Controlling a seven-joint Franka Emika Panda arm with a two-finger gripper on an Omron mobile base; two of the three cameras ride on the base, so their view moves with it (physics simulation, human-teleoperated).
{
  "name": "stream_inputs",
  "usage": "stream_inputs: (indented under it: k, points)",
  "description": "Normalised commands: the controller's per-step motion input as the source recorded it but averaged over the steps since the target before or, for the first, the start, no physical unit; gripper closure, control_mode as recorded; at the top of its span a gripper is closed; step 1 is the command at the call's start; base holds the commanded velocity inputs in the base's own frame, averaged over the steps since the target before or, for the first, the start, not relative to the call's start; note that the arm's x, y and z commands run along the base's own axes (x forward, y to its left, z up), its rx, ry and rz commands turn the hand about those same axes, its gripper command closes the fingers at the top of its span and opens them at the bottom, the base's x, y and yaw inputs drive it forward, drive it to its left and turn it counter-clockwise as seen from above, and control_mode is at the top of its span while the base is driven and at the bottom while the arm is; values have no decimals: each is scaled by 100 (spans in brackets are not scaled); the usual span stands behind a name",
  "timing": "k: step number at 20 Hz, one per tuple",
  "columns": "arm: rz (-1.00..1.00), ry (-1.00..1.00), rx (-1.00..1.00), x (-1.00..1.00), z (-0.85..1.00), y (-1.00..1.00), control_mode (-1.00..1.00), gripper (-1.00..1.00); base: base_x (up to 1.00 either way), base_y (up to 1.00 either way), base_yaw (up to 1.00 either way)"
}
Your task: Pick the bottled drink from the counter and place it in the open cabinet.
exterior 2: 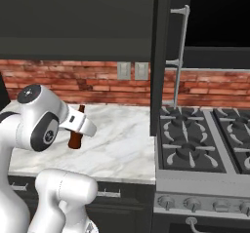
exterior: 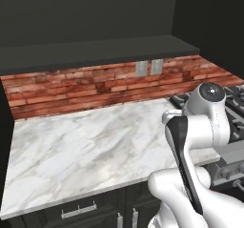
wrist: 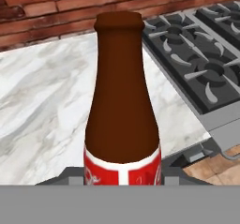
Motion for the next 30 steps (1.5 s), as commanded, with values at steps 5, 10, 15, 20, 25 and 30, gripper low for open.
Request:
stream_inputs:
  k: [5,10,15,20,25,30]
  points:
    - [5,-15,-2,-44,35,3,-100,100,0,0,0]
    - [5,-23,0,-42,76,4,-100,100,0,0,0]
    - [5,-15,0,-22,67,10,-100,100,0,0,0]
    - [6,-13,0,5,44,16,-100,100,0,0,0]
    - [4,-7,0,56,28,16,-100,100,0,0,0]
    - [1,-8,0,40,42,23,-100,100,0,0,0]
